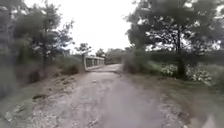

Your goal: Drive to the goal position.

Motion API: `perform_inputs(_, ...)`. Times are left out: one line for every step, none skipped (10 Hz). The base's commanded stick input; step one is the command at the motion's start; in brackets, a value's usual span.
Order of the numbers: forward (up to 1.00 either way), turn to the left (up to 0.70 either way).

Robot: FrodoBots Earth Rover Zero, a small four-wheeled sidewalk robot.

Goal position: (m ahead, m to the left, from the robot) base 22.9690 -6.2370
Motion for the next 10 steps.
perform_inputs(0.7,0.0)
perform_inputs(0.7,0.0)
perform_inputs(0.7,0.0)
perform_inputs(0.7,0.0)
perform_inputs(0.7,0.0)
perform_inputs(0.7,0.0)
perform_inputs(0.7,0.0)
perform_inputs(0.7,0.0)
perform_inputs(0.7,0.0)
perform_inputs(0.7,0.0)
